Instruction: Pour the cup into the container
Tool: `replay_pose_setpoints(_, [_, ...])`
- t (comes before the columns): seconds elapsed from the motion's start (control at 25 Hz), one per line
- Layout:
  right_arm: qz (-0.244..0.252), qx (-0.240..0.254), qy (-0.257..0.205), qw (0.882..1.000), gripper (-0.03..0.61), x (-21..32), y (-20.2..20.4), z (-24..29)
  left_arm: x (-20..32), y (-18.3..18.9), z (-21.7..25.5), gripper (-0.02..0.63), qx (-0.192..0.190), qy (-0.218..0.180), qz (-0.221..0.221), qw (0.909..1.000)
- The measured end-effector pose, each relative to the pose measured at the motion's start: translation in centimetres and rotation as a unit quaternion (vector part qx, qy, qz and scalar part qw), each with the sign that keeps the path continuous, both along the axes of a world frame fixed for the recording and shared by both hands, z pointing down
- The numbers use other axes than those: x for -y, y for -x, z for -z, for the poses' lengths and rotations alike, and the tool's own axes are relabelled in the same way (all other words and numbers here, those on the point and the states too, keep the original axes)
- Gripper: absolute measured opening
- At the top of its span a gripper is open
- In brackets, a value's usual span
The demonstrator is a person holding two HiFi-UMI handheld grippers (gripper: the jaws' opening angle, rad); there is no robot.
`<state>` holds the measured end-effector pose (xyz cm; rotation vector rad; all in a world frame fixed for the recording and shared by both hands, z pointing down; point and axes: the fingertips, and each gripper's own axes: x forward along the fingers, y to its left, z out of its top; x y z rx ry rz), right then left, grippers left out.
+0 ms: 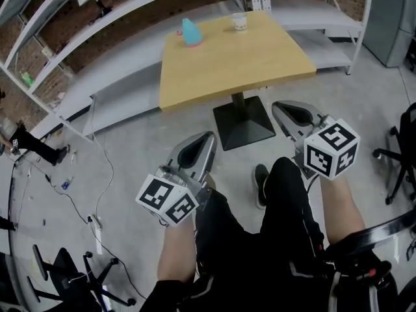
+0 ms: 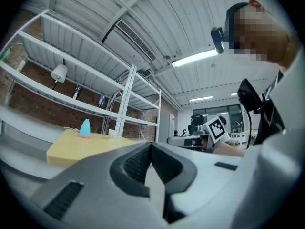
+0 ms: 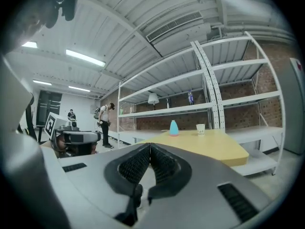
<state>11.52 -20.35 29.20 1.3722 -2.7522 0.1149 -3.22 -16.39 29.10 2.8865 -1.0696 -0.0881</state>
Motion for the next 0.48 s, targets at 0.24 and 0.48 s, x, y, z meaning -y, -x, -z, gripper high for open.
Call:
replay_pose_setpoints(0.24, [0.02, 0.002, 0.0, 1.0, 0.002, -12.6, -0.5, -0.3, -12.4, -1.2, -0.5, -0.008, 0.004, 0.006, 0.012, 0.9999])
replay_pose_setpoints(0.48, [0.016, 0.014, -0.005, 1.0, 0.002, -25.3, -2.7, -0.4, -24.8, -3.0, -0.5, -0.008, 0.01, 0.005, 0.012, 0.9999])
